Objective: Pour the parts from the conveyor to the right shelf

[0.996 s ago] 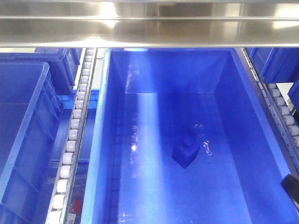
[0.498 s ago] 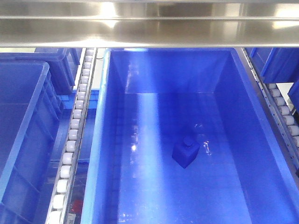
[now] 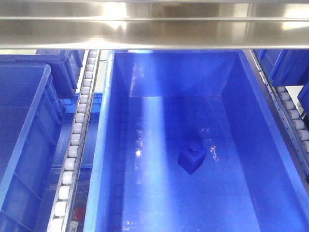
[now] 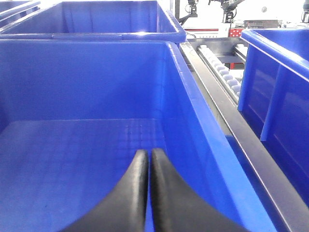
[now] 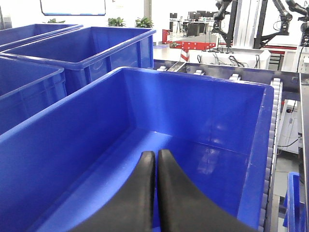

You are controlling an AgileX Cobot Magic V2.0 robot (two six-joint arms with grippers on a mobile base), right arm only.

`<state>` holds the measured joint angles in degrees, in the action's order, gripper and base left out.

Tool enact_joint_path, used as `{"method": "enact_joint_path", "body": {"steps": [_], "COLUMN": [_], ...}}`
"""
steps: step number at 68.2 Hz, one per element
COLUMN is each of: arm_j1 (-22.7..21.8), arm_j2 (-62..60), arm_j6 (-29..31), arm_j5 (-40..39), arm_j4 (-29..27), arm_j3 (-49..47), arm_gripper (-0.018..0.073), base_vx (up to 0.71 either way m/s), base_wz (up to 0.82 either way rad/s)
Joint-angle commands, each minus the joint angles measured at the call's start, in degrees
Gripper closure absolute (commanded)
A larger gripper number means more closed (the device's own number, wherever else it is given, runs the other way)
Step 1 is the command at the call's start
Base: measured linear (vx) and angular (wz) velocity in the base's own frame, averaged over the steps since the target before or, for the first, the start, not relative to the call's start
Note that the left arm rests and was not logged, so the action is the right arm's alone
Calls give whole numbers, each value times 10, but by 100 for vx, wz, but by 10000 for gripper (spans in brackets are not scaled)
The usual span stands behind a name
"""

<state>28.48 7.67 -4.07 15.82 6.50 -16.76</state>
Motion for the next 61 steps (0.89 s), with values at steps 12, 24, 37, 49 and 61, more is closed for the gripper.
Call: {"method": "enact_joint_path", "body": {"steps": [12,24,37,49,61], "arm_j1": [-25,-174,-290,-332,-338], "arm_j2": [6,6,-9,-57,-93], "arm_j6": [3,3,3,3,3], "arm_j5": [-45,-55,-75,-76,-85], "arm_j4": [-9,-47,-52,-44,-10], "arm_j3": [-11,-2,35,83,135], "arm_gripper": [569,569,569,569,569], "base_vx": [0,0,0,0,0], "base_wz": [0,0,0,0,0]}}
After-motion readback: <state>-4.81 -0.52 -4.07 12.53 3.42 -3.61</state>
